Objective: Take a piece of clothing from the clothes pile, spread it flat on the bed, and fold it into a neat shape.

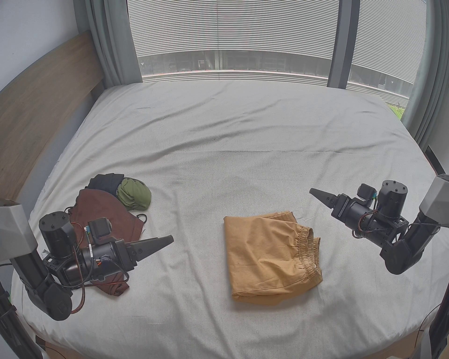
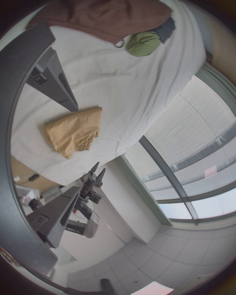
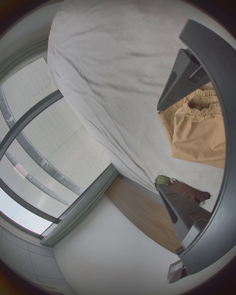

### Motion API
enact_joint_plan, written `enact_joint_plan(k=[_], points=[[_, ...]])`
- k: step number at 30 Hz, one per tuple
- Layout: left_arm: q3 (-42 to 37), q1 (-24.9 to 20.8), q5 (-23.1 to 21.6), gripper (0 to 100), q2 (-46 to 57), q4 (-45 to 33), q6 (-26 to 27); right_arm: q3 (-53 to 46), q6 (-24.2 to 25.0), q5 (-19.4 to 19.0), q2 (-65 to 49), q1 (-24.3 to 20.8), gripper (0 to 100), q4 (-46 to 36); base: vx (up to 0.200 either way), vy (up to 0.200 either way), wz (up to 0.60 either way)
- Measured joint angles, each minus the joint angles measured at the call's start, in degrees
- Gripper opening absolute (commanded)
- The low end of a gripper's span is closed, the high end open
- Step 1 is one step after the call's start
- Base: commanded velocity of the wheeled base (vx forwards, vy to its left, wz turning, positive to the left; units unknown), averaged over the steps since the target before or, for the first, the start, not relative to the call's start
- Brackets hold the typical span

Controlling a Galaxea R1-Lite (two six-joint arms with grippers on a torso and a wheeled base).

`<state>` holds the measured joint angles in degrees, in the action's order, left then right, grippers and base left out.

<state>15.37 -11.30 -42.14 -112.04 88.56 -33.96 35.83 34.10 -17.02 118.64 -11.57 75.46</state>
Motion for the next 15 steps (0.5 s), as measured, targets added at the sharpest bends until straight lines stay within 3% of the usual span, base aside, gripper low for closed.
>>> enact_joint_plan(k=[3, 12, 15], points=[[-1.5, 0.8, 0.0, 100, 0.3, 0.0, 7.1, -0.5, -2.0, 0.0, 0.2, 0.0, 100, 0.0, 0.000, 0.000, 0.00], [-5.1, 5.2, 0.1, 100, -2.4, -0.1, 36.7, -2.9, -6.2, 0.0, 1.6, 0.0, 100, 0.0, 0.000, 0.000, 0.00], [-6.4, 6.5, 0.0, 100, -3.9, -0.1, 42.2, -3.7, -6.8, 0.0, 2.0, 0.0, 100, -0.5, 0.000, 0.000, 0.00]])
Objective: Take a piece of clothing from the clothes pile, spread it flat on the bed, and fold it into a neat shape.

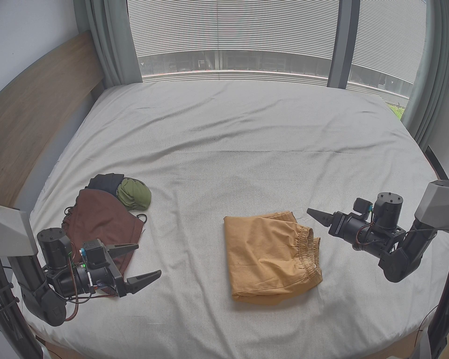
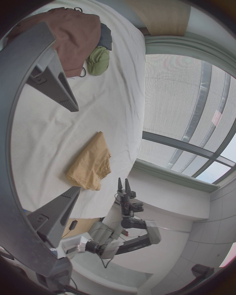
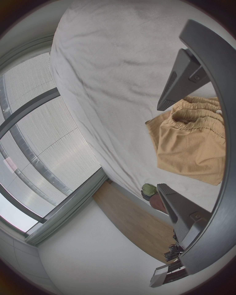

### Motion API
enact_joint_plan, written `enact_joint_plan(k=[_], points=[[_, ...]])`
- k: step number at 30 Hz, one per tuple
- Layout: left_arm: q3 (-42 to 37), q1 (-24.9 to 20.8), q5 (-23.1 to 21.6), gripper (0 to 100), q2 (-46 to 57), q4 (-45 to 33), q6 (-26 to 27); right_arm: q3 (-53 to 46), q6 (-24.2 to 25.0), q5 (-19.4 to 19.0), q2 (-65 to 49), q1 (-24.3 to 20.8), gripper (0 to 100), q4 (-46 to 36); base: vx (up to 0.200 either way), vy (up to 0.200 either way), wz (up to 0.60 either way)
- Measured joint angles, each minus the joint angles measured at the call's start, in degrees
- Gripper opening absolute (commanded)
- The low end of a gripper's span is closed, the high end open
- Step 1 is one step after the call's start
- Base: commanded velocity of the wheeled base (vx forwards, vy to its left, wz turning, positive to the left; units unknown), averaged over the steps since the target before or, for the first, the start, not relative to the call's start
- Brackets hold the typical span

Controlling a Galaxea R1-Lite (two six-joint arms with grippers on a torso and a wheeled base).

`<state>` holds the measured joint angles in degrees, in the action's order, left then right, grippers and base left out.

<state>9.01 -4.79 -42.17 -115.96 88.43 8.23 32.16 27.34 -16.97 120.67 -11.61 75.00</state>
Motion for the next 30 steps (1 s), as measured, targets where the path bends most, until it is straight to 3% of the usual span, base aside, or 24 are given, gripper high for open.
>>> enact_joint_plan(k=[14, 30], points=[[-3.2, 1.5, -0.2, 100, -4.2, 0.0, 1.4, -6.1, -3.8, 0.0, 6.9, 0.1, 100, -1.3, 0.000, 0.000, 0.00], [-4.4, 1.3, -0.2, 100, -5.0, 0.0, 1.8, -6.3, -3.5, -1.3, 15.5, -0.3, 100, -1.1, 0.000, 0.000, 0.00]])
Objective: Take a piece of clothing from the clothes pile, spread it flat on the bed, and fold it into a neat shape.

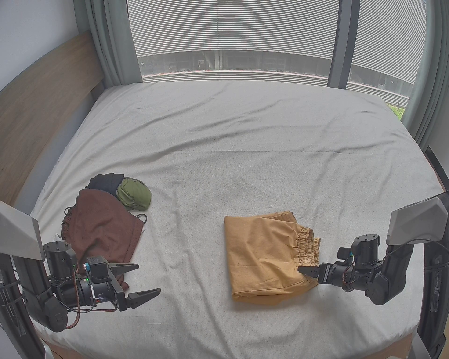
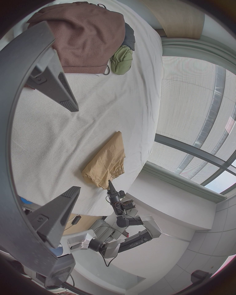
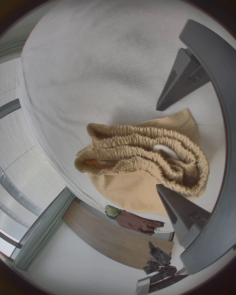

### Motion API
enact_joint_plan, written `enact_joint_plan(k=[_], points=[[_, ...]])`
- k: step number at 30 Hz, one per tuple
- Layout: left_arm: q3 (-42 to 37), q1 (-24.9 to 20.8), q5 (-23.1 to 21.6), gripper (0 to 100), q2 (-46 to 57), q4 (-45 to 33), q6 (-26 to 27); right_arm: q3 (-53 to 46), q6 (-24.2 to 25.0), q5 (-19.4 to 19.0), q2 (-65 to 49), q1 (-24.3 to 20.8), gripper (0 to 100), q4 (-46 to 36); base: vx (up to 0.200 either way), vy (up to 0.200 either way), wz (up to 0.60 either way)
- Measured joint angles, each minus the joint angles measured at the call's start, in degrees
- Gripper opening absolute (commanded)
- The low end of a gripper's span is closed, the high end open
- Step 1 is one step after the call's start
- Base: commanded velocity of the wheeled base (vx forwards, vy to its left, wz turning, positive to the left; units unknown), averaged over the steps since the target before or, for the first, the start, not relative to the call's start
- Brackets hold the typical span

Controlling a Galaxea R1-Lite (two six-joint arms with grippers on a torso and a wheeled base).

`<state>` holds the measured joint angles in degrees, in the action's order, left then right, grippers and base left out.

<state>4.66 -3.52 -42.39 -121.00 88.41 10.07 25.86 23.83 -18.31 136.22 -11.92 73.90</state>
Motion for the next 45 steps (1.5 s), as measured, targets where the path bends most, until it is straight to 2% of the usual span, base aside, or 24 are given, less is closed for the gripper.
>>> enact_joint_plan(k=[3, 11, 20, 45], points=[[-0.1, 0.0, 0.0, 100, 0.0, 0.0, 0.0, 0.2, 1.0, -0.5, 0.9, -0.1, 100, 0.0, 0.000, 0.000, 0.00], [-0.5, -0.1, 0.0, 100, 0.0, 0.0, 0.0, 1.0, 8.4, -2.8, 1.7, -1.7, 100, 0.4, 0.000, 0.000, 0.00], [-1.0, -0.2, -0.1, 100, 0.1, 0.0, 0.0, 3.2, 13.0, -2.9, 3.7, -3.9, 100, 5.9, 0.000, 0.000, 0.00], [-1.7, 0.1, 0.0, 100, 0.4, 0.1, 0.3, 3.4, 13.6, -2.9, 5.3, -5.8, 100, 6.9, 0.000, 0.000, 0.00]])
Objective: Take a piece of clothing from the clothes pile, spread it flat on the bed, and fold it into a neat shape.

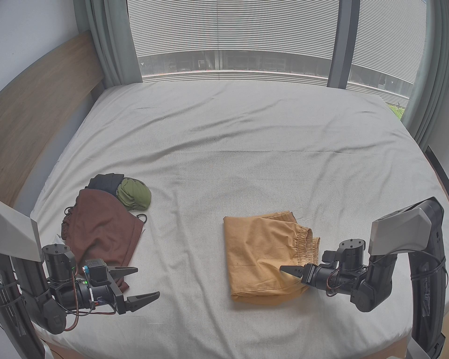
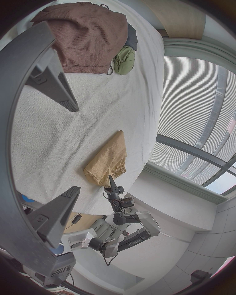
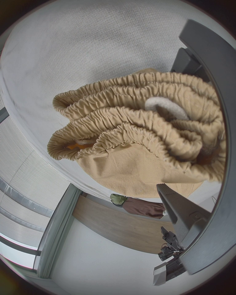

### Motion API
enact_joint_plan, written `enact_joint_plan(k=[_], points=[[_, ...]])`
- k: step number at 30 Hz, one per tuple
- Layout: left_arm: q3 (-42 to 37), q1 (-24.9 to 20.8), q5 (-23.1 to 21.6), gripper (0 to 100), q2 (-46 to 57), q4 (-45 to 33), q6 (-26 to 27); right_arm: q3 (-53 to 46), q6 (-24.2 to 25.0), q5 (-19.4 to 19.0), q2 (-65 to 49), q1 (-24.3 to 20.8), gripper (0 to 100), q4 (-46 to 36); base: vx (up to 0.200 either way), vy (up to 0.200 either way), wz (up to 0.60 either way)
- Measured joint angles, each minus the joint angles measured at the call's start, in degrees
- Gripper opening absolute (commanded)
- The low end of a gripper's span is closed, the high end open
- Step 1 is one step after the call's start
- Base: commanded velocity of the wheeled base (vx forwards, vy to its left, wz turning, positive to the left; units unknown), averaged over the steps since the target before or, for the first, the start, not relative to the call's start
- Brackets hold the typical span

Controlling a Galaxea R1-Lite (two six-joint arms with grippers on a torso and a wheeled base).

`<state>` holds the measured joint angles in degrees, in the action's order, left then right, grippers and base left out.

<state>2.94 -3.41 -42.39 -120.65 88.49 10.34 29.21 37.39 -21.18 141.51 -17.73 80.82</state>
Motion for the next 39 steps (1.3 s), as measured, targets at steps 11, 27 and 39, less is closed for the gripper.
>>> enact_joint_plan(k=[11, 27, 39], points=[[-0.3, 0.0, 0.0, 100, 0.0, -0.1, 0.0, -0.1, 0.0, 0.0, 0.0, 0.0, 0, 0.0, 0.000, 0.000, 0.00], [-0.8, 0.2, 0.0, 100, 0.1, 0.0, 0.0, -2.0, 4.0, -5.6, -1.6, -1.0, 0, 7.8, 0.000, 0.000, 0.00], [-1.2, 0.0, -0.1, 100, 0.3, 0.0, -0.1, -3.3, 4.1, -12.7, -12.3, -3.1, 0, 7.6, 0.000, 0.000, 0.00]])
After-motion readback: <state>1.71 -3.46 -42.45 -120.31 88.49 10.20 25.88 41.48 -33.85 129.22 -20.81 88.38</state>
